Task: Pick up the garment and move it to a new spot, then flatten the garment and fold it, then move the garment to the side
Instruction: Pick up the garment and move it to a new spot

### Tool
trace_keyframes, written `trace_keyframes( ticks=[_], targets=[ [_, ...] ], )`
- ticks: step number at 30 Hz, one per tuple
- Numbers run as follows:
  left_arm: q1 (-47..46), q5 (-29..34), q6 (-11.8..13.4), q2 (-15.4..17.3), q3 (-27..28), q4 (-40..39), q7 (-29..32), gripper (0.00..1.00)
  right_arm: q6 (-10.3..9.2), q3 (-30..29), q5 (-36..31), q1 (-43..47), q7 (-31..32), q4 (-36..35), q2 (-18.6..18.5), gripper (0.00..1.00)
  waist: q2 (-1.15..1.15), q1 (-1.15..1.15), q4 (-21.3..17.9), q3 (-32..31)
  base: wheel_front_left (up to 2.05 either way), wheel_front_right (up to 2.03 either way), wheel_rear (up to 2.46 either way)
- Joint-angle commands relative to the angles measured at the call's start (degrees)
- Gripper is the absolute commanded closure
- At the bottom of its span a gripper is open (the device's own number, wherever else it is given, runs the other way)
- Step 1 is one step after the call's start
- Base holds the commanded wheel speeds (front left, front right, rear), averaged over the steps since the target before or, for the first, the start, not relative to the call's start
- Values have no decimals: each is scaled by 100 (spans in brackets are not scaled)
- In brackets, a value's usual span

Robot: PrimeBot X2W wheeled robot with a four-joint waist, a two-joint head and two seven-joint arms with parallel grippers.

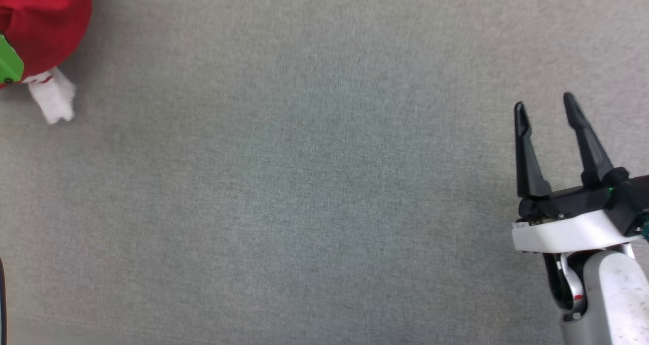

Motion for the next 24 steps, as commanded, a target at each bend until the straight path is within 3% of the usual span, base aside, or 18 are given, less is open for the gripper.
trace_keyframes(
  ticks=[1, 11, 24],
  targets=[
    [94, 49, -16, 51, -96, -99, -121, 100, -5, 5, 15, 50, -48, 45, 65, 0, 0, 0, -124, -634, 0, 0, 0],
    [199, 322, -16, 196, -1142, -1171, -555, 100, -5, -81, 85, 230, -57, 226, 397, 0, 0, 0, -570, -1346, 0, 0, 0],
    [-327, 578, -16, -132, -2471, -2153, -849, 100, -5, -178, 309, 349, -58, 289, 472, 0, 0, 0, -1417, -1551, 0, 0, 0]
  ],
)
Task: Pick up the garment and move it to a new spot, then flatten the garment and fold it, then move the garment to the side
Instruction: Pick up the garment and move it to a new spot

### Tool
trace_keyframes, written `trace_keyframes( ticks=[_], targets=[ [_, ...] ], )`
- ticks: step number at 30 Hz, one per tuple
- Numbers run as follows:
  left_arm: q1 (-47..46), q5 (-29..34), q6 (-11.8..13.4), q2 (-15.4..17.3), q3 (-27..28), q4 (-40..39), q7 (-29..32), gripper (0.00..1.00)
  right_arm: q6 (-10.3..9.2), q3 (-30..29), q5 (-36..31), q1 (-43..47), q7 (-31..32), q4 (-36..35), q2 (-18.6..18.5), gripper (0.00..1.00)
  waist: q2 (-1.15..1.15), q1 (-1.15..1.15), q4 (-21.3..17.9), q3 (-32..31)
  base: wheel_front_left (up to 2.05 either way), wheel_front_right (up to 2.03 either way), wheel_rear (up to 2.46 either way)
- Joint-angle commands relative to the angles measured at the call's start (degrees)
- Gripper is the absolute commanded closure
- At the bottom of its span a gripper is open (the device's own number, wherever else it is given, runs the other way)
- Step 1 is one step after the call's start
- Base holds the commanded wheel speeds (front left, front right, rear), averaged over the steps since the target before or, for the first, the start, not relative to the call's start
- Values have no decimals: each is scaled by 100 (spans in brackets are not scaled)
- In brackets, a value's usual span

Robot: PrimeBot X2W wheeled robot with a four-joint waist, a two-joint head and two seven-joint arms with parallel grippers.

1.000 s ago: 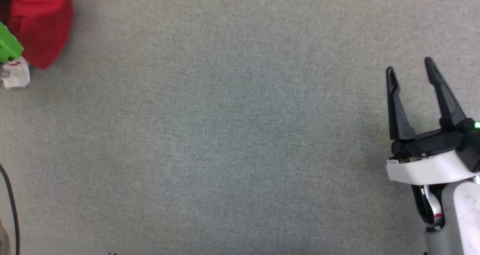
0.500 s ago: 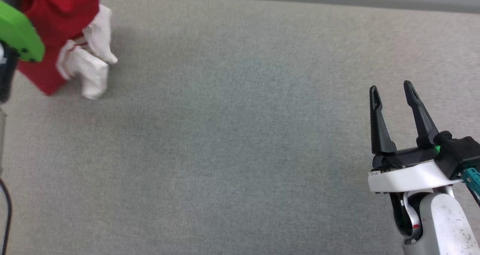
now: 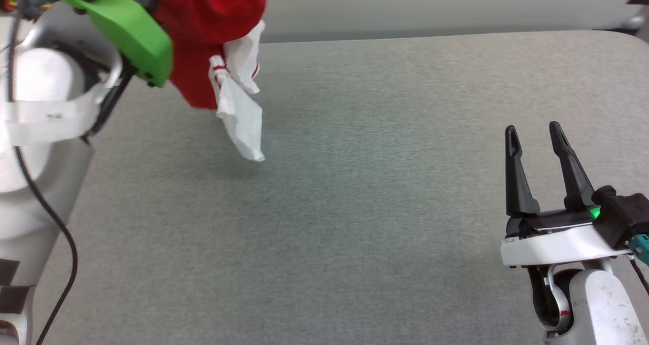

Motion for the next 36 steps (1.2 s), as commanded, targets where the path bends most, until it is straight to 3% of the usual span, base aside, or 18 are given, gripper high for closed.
trace_keyframes(
  ticks=[1, 4, 8, 18, 23, 24, 25, 33, 36],
  targets=[
    [-140, 98, -15, -47, -190, -68, -105, 100, -5, -25, 73, 44, -51, 0, 9, 0, 0, 1, -366, -94, 0, 0, 0],
    [-189, 278, -15, -88, -800, -152, -220, 100, -5, -78, 138, 50, -51, -6, 9, 0, 0, 1, -512, -64, 0, 0, 0],
    [43, 240, -15, -426, -1567, -85, -310, 100, -5, -135, 195, 52, -51, -13, 9, 0, 0, 1, -643, 13, 0, 0, 0],
    [1214, -189, -15, -1926, -2840, 1047, -851, 100, -5, -358, 251, -37, -51, -38, 10, 0, 0, 1, -772, 202, 0, 0, 0],
    [1521, -372, -15, -2515, -3384, 1647, -1059, 100, -5, -378, 201, -58, -51, -24, 10, 0, 0, 1, -733, 219, 0, 0, 0],
    [1539, -409, -15, -2596, -3475, 1764, -1108, 20, -5, -358, 191, -55, -51, -10, 10, 0, 0, 1, -711, 212, 0, 0, 0],
    [1541, -436, -15, -2650, -3530, 1851, -1153, 0, -5, -344, 185, -49, -51, 1, 10, 0, 0, 1, -689, 203, 0, 0, 0],
    [1394, -718, -2, -2798, -3503, 2290, -1555, 0, -5, -334, 124, 46, -51, 122, 10, 0, 0, 1, -390, -9, 0, 0, 0],
    [1424, -874, 173, -2519, -3006, 2143, -1706, 0, -5, -392, 54, 167, -51, 207, 10, 0, 0, 1, -112, -281, 0, 0, 0]
  ],
)
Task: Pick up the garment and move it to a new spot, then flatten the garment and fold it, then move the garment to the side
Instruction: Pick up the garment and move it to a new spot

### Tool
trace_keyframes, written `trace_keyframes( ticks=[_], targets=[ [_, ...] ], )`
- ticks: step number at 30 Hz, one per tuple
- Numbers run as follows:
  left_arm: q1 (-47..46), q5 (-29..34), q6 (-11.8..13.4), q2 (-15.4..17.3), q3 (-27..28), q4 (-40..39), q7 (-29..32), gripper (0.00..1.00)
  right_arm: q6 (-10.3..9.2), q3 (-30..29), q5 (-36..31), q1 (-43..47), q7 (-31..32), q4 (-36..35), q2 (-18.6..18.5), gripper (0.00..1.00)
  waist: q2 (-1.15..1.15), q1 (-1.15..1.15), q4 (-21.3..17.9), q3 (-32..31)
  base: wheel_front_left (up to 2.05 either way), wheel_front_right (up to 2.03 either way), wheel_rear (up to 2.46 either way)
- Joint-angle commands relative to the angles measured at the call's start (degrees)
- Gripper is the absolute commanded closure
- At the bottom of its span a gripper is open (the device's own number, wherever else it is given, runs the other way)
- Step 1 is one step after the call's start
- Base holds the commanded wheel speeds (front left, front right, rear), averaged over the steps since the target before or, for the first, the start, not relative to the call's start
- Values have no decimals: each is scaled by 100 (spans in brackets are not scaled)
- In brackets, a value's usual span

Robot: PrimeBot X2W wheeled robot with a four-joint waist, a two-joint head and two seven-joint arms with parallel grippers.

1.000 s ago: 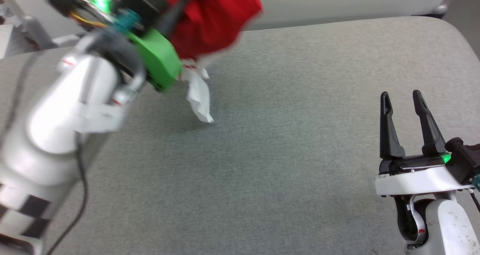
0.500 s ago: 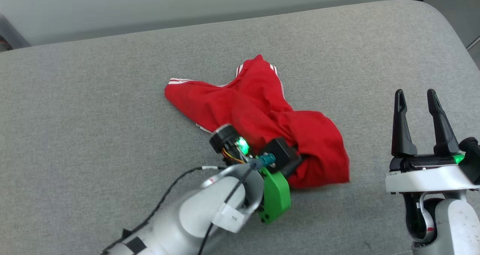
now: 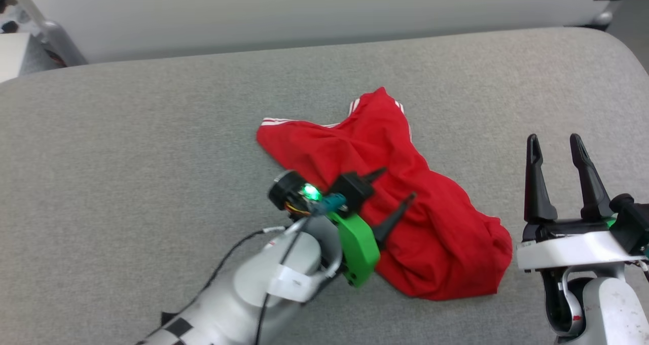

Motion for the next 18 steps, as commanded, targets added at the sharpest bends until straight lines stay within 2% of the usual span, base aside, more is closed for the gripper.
trace_keyframes(
  ticks=[1, 5, 9, 11, 13, 18],
  targets=[
    [2, -64, 74, 163, 147, -80, -60, 0, -5, -5, -61, 94, -26, 38, 8, 0, 0, 0, 247, -244, 0, 0, 0],
    [330, -282, 310, 563, 819, -576, -78, 0, -5, 15, -91, 233, -26, 111, 8, 0, 0, 0, 454, -447, 0, 0, 0],
    [1043, -378, 683, 933, 1739, -1355, -80, 0, -5, 53, -111, 351, -26, 164, 8, 0, 0, 0, 615, -553, 0, 0, 0],
    [1545, -544, 812, 969, 2320, -1723, -80, 0, -5, 45, -118, 405, -26, 176, 8, 0, 0, 0, 682, -585, 0, 0, 0],
    [2268, -440, 933, 991, 2974, -2158, -81, 0, -5, 16, -105, 489, -26, 203, 8, 0, 0, 0, 760, -634, 0, 0, 0],
    [3255, 59, 874, 767, 3869, -2745, -81, 0, -5, 31, -89, 606, -26, 253, 8, 0, 0, 0, 818, -695, 0, 0, 0]
  ],
)
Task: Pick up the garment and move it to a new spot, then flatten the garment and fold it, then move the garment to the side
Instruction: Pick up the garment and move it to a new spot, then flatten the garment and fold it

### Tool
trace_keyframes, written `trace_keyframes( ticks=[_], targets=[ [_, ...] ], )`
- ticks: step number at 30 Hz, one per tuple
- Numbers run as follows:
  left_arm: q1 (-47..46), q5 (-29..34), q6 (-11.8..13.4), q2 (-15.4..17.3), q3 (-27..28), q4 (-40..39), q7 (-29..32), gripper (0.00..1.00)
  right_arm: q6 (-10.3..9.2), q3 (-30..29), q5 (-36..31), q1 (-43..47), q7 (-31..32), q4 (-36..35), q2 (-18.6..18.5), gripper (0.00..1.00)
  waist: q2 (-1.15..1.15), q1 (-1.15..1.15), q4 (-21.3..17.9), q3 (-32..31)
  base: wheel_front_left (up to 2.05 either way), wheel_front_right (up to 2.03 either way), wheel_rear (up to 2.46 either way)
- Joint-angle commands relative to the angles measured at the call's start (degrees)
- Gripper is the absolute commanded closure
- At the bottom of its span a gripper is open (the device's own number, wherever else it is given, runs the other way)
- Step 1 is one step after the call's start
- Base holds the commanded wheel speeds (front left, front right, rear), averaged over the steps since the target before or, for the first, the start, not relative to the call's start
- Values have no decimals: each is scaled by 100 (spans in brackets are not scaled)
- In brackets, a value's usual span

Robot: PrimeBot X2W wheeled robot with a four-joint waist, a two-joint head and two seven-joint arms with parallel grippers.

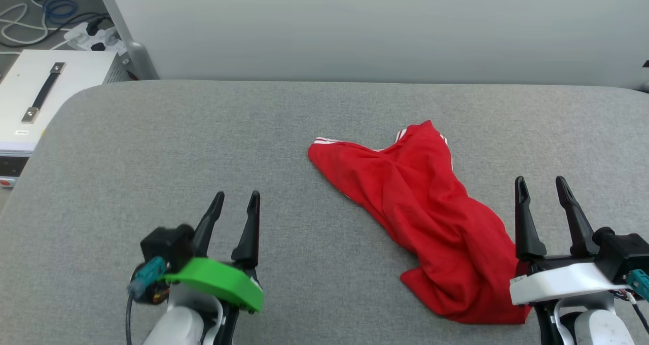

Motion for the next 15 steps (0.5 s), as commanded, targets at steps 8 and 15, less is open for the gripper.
trace_keyframes(
  ticks=[8, 15],
  targets=[
    [908, 1275, -515, -619, 960, -564, -33, 0, -5, 2, -7, 157, -13, 103, -4, 0, 0, 0, 44, -96, 0, 0, 0],
    [1036, 1841, -837, -921, 1316, -630, -33, 0, -5, 11, -2, 133, -13, 157, -4, 0, 0, 0, 51, -58, 0, 0, 0]
  ],
)
